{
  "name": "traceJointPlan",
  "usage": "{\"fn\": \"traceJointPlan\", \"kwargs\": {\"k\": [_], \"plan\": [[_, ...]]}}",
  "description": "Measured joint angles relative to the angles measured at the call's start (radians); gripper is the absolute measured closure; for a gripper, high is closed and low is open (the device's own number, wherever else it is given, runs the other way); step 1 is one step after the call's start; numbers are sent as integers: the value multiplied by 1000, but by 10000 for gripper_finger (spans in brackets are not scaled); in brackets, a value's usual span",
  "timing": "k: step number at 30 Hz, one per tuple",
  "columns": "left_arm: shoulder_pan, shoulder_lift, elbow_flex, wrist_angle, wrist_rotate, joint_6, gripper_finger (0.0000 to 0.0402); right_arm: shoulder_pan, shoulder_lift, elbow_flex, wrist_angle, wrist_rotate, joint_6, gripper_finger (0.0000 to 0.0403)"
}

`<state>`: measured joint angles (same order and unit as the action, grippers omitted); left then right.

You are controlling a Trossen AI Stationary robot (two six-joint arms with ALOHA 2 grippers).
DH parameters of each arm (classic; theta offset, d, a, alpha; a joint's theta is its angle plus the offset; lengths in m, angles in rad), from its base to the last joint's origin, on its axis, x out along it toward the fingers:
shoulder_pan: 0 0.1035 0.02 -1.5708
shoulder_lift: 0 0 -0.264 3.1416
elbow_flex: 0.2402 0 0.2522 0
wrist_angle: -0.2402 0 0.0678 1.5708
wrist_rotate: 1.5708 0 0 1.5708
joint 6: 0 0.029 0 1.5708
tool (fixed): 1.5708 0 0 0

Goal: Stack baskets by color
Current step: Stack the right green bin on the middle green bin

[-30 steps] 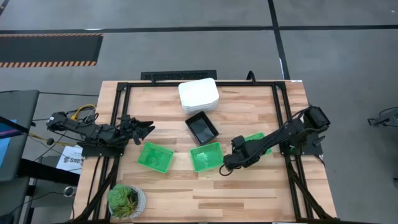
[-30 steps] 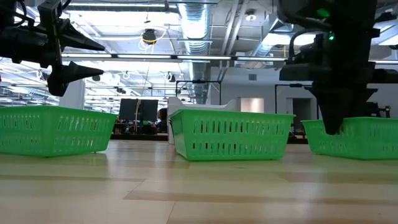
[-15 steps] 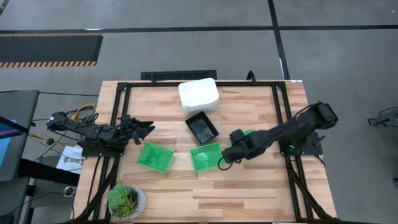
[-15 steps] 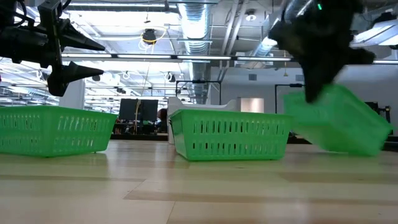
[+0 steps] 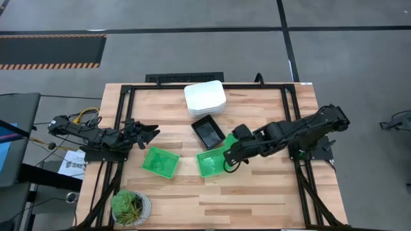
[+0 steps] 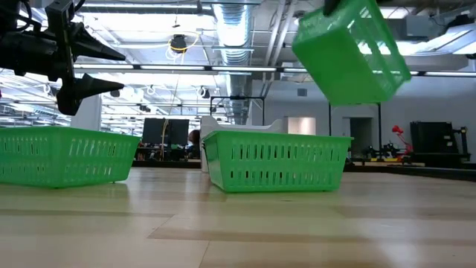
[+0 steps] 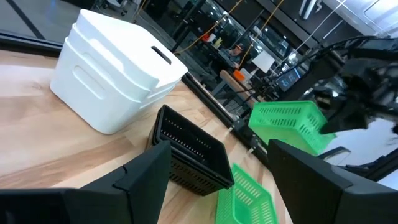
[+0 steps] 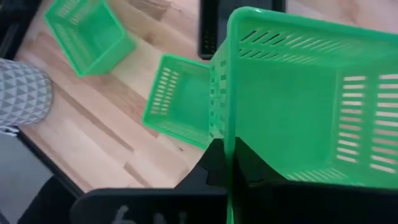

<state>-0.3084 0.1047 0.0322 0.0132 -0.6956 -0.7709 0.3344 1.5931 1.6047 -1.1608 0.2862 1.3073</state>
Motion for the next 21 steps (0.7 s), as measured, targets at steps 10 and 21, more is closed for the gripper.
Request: {"fn": "traceJointPlan", "kwargs": {"k": [10, 21], "plan": [[0, 7, 0, 0, 10, 18, 145, 11, 173, 187, -30, -23, -15, 400], [0, 6, 0, 1, 63, 43, 145, 13, 393, 373, -36, -27, -18, 397]]}}
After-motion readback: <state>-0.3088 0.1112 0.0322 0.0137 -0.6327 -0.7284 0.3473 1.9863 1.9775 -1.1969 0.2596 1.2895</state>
